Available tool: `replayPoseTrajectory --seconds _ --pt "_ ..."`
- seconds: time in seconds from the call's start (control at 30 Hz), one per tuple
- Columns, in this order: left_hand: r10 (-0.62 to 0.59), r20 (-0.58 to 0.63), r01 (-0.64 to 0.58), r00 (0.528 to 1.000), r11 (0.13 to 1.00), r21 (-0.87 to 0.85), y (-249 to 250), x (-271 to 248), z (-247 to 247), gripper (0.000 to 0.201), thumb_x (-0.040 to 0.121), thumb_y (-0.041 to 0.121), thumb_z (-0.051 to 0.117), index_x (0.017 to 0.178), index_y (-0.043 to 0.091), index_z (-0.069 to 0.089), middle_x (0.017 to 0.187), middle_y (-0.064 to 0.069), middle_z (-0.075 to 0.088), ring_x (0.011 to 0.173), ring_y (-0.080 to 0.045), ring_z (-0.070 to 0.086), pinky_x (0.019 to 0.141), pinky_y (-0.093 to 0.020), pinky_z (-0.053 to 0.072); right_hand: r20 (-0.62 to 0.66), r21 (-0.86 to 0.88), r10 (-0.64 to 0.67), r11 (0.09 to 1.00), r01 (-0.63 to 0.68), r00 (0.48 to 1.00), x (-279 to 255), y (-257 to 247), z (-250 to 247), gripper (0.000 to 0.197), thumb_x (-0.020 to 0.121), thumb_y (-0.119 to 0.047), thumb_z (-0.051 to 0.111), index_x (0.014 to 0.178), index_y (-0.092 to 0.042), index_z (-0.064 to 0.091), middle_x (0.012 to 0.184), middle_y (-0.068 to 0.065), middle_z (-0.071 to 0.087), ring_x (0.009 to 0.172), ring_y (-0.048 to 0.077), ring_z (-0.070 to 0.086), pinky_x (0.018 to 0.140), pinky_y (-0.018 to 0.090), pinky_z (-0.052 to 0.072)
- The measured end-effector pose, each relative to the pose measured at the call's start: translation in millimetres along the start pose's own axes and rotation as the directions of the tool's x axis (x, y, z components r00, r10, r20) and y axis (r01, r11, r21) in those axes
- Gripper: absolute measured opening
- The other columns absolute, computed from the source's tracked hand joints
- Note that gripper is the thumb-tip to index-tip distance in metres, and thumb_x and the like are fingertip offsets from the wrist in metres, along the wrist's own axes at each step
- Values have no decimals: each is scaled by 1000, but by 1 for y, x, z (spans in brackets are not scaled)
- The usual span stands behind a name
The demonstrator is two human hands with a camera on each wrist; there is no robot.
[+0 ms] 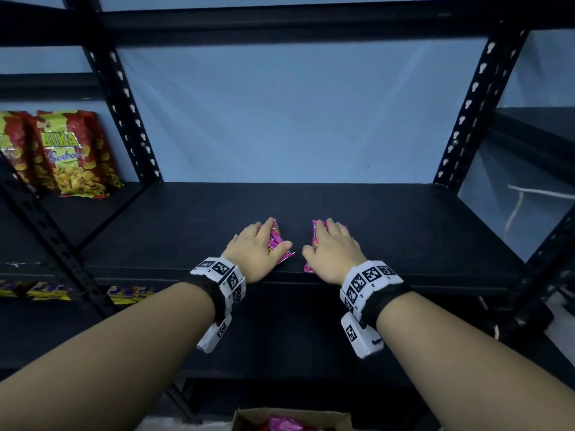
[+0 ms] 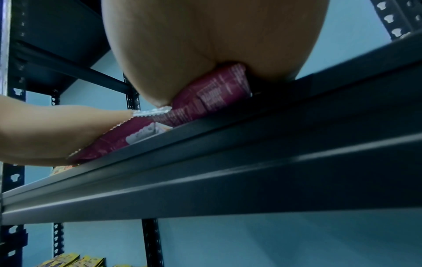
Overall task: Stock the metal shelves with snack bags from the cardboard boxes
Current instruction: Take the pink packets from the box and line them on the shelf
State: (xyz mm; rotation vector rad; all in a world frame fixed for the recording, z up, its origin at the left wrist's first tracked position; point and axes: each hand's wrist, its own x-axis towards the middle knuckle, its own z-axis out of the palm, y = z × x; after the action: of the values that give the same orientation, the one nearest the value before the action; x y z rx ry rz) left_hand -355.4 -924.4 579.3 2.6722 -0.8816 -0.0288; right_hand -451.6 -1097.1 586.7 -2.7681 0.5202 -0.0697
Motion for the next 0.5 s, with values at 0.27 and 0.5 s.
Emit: replayPoseTrajectory --seconds 0.27,0.5 --pt "78 175 -58 981 991 -116 -19 0 -31 92 88 74 56 155 17 29 158 -4 39 143 -21 41 118 -38 32 149 90 -163 984 151 975 2 16 -25 88 98 -54 56 163 -16 12 173 1 6 159 18 3 127 44 18" --pt "284 227 -285 932 958 -26 -67 14 -64 103 74 72 75 156 28 32 136 4 35 132 -16 36 113 -34 38 58 -117 94 989 -87 994 -7 7 -46 83 70 -73 75 127 -18 51 121 -1 48 113 21 52 95 44 51"
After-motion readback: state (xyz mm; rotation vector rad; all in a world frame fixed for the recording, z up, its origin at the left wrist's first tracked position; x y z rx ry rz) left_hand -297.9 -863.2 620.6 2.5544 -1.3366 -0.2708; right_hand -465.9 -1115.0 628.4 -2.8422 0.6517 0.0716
